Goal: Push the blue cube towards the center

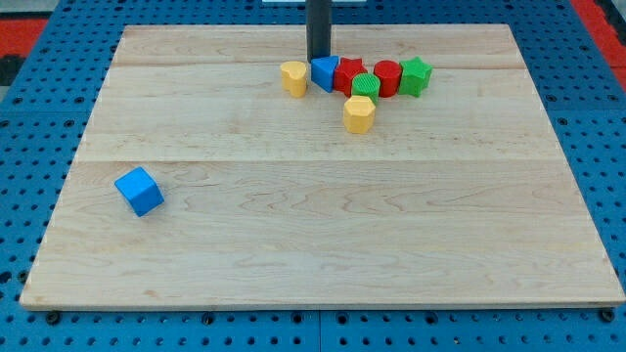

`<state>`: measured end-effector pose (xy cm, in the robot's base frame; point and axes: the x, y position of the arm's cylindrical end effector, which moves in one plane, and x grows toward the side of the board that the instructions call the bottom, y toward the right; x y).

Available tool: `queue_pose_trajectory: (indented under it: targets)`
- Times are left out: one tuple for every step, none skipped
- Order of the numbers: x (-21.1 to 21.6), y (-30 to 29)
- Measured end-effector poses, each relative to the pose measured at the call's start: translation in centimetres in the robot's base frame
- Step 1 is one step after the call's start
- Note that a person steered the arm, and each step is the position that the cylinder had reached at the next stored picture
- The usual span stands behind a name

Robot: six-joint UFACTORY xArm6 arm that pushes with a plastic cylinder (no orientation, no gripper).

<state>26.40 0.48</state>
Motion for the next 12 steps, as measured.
queue_pose_trajectory:
  targets:
    - [0.4, 0.0]
    - [0.4, -0.1]
    - [-3.4, -3.9]
    - [-3.2, -15.1]
    - [1.8, -26.1]
    - [7.3, -30.8]
    - [12.4, -30.3]
    - [15.4, -25.0]
    - [15.8, -16.6]
    - [15.6, -19.4]
    - [19.1, -28.8]
    - [23.4, -30.8]
